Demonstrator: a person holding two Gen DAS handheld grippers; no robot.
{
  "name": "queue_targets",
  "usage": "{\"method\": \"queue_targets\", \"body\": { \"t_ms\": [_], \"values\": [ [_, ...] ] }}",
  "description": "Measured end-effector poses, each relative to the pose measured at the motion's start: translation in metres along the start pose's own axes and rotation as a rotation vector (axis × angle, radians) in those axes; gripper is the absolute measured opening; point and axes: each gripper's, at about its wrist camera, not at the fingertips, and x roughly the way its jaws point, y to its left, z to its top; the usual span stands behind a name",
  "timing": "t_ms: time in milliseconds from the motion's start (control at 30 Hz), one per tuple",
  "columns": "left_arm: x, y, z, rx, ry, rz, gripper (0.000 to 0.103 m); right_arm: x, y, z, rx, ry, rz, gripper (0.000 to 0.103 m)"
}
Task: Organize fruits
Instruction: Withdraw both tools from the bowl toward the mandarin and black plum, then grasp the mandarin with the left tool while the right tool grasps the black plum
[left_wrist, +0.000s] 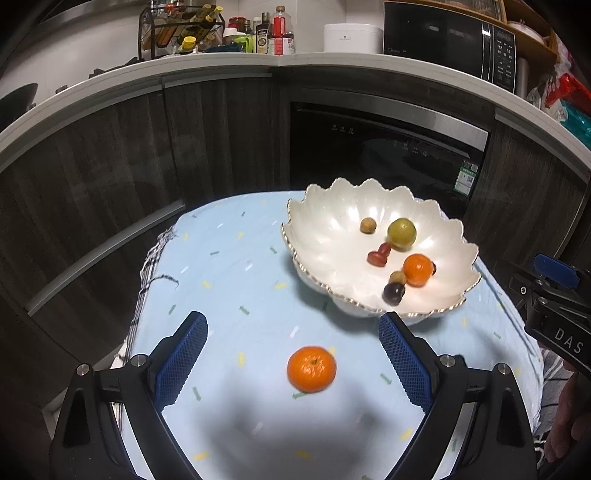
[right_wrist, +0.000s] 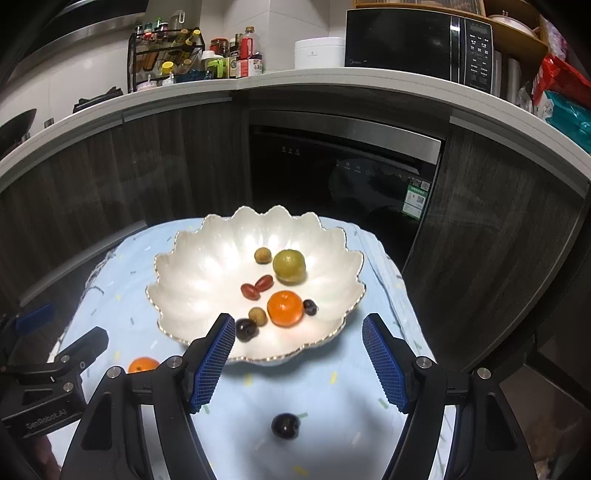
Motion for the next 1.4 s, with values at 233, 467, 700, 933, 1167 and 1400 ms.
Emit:
{"method": "queue_targets", "body": {
  "t_ms": [233, 467, 700, 933, 1167, 1400],
  "values": [
    [0.006, 0.003, -0.018, -0.014, 0.02, 0.007, 0.095, 0.004, 0.002, -0.015, 0.003, 0.002, -0.016, 0.072],
    [0.016, 0.004, -0.031, -0.012, 0.039, 0.009, 0.095, 0.009, 0.005, -0.032, 0.005, 0.008, -0.024, 0.072],
    [0.024, 0.002, -0.039, 0.004, 0.031, 0.0, 0.095, 0.015, 0.007, -0.054, 0.009, 0.029, -0.034, 0.072],
    [0.035, -0.003, -0.045, 0.039, 0.035, -0.01, 0.095, 0.022, 0.008, -0.065, 0.002, 0.048, -0.053, 0.072],
    [0.047, -0.009, -0.05, 0.094, 0.023, -0.005, 0.093, 0.033, 0.006, -0.075, 0.011, 0.088, -0.061, 0.072],
    [0.059, -0.014, -0.05, 0.11, 0.043, -0.019, 0.088, 0.046, 0.003, -0.085, 0.039, 0.135, -0.058, 0.072]
  ]
}}
